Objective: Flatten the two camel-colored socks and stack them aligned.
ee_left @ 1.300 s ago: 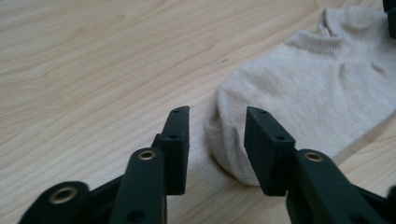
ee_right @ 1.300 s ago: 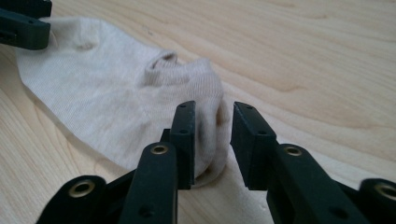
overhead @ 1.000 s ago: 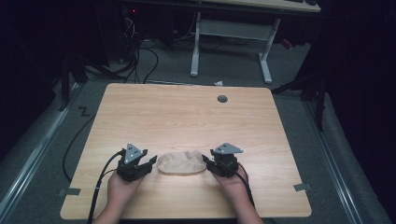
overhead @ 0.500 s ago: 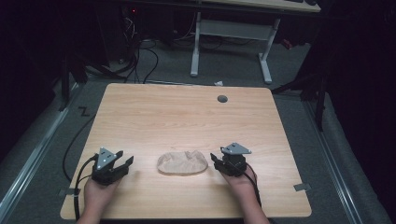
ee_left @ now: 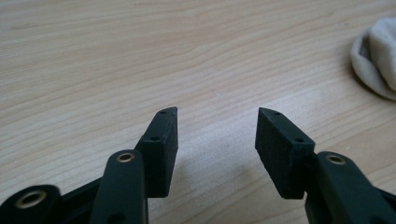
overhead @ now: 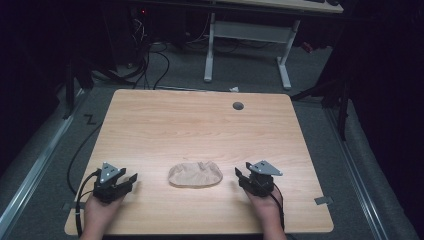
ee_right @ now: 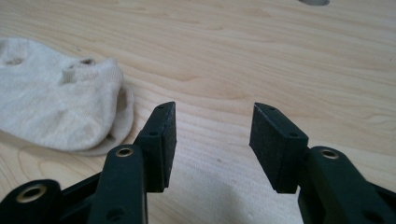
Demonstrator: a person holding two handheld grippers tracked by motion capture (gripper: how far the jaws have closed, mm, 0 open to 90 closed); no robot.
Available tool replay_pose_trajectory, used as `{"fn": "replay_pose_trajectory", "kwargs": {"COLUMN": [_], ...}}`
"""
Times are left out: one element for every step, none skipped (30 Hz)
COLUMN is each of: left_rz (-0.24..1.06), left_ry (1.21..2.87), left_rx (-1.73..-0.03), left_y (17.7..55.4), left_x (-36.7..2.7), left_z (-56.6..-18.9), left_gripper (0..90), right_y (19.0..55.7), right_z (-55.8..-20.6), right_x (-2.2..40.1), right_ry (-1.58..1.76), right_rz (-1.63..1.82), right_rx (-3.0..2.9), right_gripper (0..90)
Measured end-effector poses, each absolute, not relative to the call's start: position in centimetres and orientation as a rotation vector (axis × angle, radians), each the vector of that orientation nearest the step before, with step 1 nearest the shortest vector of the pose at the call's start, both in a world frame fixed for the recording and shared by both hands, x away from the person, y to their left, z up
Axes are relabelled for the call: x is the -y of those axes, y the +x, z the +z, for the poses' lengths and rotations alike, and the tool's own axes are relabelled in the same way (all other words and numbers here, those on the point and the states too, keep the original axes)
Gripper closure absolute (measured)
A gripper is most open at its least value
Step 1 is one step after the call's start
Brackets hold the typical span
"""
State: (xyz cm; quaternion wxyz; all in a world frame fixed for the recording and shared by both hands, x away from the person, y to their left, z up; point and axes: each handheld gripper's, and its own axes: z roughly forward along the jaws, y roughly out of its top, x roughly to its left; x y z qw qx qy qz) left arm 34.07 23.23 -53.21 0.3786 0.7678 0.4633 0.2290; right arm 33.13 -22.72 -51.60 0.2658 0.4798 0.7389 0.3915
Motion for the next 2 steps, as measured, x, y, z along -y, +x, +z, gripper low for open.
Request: {"fn": "replay_pose_trajectory", "kwargs": {"left_rz": [0.59, 0.597], "left_ry": [1.97, 1.968], "left_rx": [-1.179, -1.177], "left_y": [34.04, 34.0], "left_x": [-23.14, -23.1], "left_z": [-53.18, -53.12], "left_gripper": [49.5, 49.5], "right_y": [33.17, 33.17], "right_z": [-51.75, -51.75], "right_x": [22.83, 22.83], "right_ry": [1.299, 1.299], "right_rz": [1.044, 1.044], "right_rx": [-2.009, -2.009], "right_gripper": [51.1, 51.1]}}
